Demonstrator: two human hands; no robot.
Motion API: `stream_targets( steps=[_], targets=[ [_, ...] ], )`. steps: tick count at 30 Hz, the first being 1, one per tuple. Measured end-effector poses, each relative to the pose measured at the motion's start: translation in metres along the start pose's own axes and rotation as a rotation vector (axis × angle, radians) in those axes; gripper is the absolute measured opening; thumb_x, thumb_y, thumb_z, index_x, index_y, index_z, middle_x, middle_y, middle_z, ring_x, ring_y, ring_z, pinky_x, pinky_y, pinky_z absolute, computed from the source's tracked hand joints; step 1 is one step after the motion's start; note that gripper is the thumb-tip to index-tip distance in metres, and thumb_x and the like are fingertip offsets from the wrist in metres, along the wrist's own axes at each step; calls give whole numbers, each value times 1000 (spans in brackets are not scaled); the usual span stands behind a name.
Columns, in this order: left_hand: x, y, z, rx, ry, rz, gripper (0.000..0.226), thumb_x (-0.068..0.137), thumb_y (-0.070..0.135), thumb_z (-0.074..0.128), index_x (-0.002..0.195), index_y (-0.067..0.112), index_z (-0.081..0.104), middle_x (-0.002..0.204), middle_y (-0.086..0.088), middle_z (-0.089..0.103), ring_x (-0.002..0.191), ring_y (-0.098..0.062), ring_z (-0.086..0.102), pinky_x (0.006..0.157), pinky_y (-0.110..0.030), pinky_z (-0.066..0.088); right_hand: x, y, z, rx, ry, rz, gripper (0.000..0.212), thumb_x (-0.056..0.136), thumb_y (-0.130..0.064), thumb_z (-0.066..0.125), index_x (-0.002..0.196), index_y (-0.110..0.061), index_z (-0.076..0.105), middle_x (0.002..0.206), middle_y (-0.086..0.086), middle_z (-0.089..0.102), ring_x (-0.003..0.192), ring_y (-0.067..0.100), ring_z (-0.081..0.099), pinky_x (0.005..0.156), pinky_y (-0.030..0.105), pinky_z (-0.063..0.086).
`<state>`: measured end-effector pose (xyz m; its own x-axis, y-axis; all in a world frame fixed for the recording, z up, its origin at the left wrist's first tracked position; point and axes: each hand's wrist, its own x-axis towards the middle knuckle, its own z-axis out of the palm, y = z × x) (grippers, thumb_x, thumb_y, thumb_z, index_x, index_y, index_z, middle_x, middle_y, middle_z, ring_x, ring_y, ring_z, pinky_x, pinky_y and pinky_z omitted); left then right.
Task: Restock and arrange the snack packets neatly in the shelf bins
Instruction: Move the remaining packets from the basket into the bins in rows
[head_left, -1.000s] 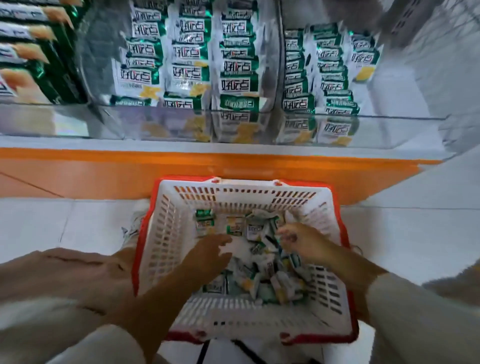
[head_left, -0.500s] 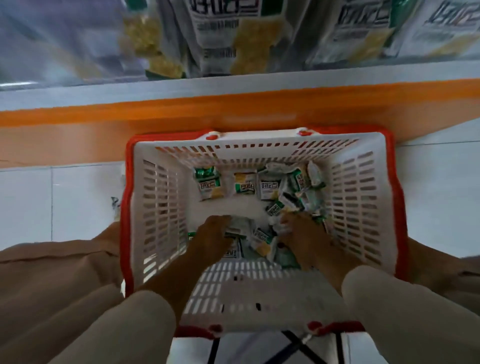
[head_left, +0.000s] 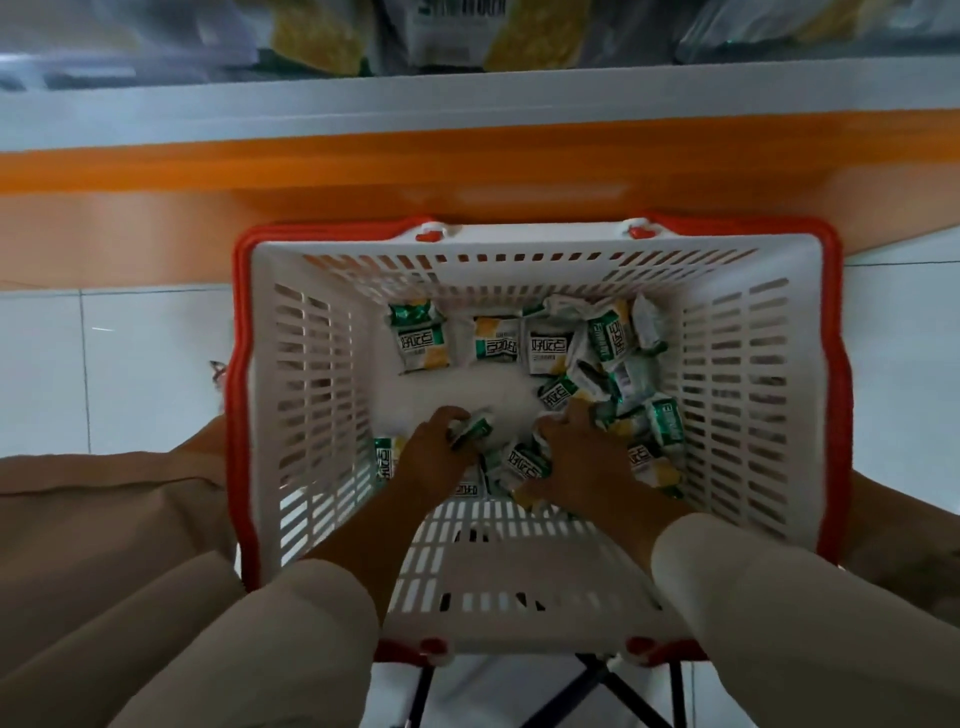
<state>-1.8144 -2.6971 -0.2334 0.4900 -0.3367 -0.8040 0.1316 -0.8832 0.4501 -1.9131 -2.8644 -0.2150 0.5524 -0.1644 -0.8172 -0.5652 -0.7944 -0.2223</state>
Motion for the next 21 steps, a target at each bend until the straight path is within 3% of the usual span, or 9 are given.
stream_targets(
  steps=[4,6,9,10,13,15,18,19,21],
  targets=[
    [-15,5,-5,-196,5,-92,33,101,26,54,131,13,54,110,-7,62,87,-18,57,62,-21,43,-5,8,-3,197,19,-38,73,70,-48,81,129,-21,48,139,8,28,110,30,51,90,37,50],
    [-22,14,-8,-336,3,-137,30,102,25,52,128,12,56,113,-9,63,90,-20,60,68,-23,50,-15,10,-7,362,43,-26,73,70,-44,83,130,-21,49,140,6,32,117,27,49,94,37,48],
    [-36,39,-15,-655,-74,-217,18,100,29,54,116,22,59,121,-13,64,97,-26,65,82,-38,57,-34,4,-23,544,91,-47,72,70,-47,82,130,-25,49,131,0,39,116,18,47,97,35,45],
    [-43,50,-19,-718,-98,-219,22,99,34,55,117,23,59,123,-12,63,103,-28,65,80,-39,58,-42,1,-32,608,103,-83,65,70,-44,83,124,-26,52,123,-3,43,110,12,50,96,36,46],
    [-63,81,-35,-770,-168,-126,60,83,49,72,134,24,54,126,-6,63,113,-29,63,81,-43,60,-67,-11,-65,753,179,-193,46,67,-32,88,101,-31,57,94,-16,59,82,-6,60,78,26,51],
    [-81,101,-50,-720,-174,1,54,80,29,80,127,26,53,119,-4,66,105,-26,67,83,-44,60,-84,-15,-87,802,194,-227,56,61,-41,89,107,-33,58,106,-13,67,94,1,65,82,34,56],
    [-114,122,-76,-732,-158,143,53,81,3,77,111,37,47,107,-3,68,92,-23,70,72,-36,60,-113,-20,-121,835,166,-209,92,66,-46,85,143,-30,35,149,-6,39,133,17,43,102,38,45],
    [-126,128,-85,-744,-133,182,51,82,2,76,112,34,50,105,-6,69,91,-24,71,72,-36,60,-123,-20,-131,886,177,-218,88,73,-38,82,145,-31,32,151,-7,35,136,18,39,101,36,44],
    [-149,142,-102,-780,-106,263,46,83,0,74,118,25,57,103,-11,74,91,-27,73,70,-37,60,-145,-20,-147,1011,268,-271,66,76,-30,81,128,-41,43,144,-6,45,123,19,53,97,38,49]
  ],
)
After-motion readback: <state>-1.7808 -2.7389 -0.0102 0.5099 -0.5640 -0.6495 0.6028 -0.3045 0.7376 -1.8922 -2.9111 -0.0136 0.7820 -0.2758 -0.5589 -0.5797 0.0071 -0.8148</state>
